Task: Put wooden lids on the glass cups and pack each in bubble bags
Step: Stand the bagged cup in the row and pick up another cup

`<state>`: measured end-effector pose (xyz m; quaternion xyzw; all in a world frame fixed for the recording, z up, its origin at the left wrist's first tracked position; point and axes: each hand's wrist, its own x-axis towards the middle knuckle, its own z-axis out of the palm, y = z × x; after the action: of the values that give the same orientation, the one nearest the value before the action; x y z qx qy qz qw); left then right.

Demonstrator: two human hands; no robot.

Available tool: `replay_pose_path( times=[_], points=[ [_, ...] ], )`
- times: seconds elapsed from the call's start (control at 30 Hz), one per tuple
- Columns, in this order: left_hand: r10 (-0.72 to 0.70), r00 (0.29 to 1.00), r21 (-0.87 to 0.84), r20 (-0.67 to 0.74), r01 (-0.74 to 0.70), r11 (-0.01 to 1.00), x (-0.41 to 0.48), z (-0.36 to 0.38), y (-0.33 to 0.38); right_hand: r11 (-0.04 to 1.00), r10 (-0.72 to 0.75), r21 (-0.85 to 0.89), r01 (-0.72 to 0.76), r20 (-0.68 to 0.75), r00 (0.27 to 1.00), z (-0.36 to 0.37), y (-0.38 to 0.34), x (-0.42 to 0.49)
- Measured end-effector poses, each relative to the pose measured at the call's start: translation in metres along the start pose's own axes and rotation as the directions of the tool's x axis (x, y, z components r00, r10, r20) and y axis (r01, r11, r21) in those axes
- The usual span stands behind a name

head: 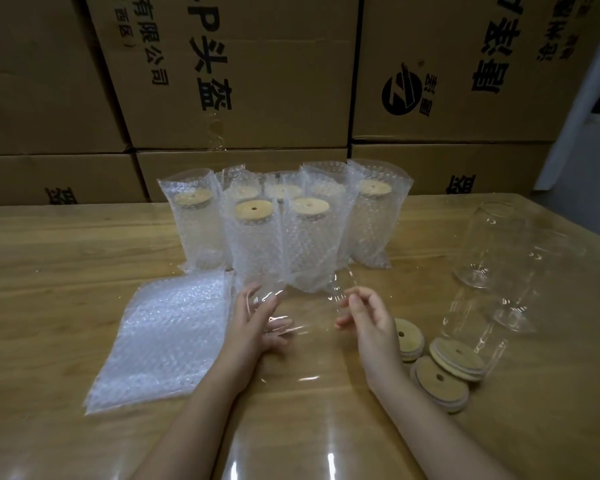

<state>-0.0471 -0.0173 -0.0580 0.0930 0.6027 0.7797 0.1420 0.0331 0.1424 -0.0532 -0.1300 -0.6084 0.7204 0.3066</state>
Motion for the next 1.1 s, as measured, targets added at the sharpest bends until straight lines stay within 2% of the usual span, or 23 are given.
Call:
replay_pose_path(
  times=[0.07, 0.2, 0.33, 0.47, 0.6, 0.73, 0.97, 1.1],
  points=[
    [-0.012, 1.000, 0.054, -0.024, 0.013, 0.998, 0.000, 0.005, 0.000, 0.990, -0.084, -0.119, 0.081, -0.014, 0.996, -0.001, -0.001, 0.002],
    [0.015, 0.998, 0.028, -0.065, -0.014, 1.000, 0.005, 0.006, -0.002, 0.969, -0.143, -0.201, 0.144, 0.022, 0.990, 0.001, -0.001, 0.001],
    [-0.036, 0.992, -0.080, -0.118, 0.027, 0.996, 0.009, 0.005, -0.001, 0.954, -0.201, -0.204, 0.221, 0.116, 0.973, 0.002, 0.001, -0.001],
    [-0.027, 0.989, -0.115, -0.145, 0.011, 0.993, 0.008, 0.008, 0.002, 0.981, -0.128, -0.126, 0.150, 0.163, 0.978, 0.001, 0.008, 0.000],
    [0.056, 0.988, 0.004, -0.145, -0.056, 0.998, 0.003, 0.010, 0.003, 0.992, -0.078, -0.081, 0.094, 0.186, 0.979, 0.001, 0.011, 0.002],
    [0.110, 0.985, 0.048, -0.133, -0.104, 0.993, -0.001, 0.013, 0.004, 0.991, -0.084, -0.087, 0.101, 0.180, 0.980, 0.000, 0.015, 0.003],
    [0.145, 0.982, 0.125, -0.118, -0.130, 0.984, -0.004, 0.017, 0.007, 0.970, -0.185, -0.136, 0.202, 0.129, 0.974, -0.001, 0.009, 0.000],
    [0.107, 0.992, 0.204, -0.064, -0.092, 0.975, -0.004, 0.018, 0.006, 0.954, -0.243, -0.147, 0.262, 0.134, 0.961, -0.002, 0.005, -0.003]
  ],
)
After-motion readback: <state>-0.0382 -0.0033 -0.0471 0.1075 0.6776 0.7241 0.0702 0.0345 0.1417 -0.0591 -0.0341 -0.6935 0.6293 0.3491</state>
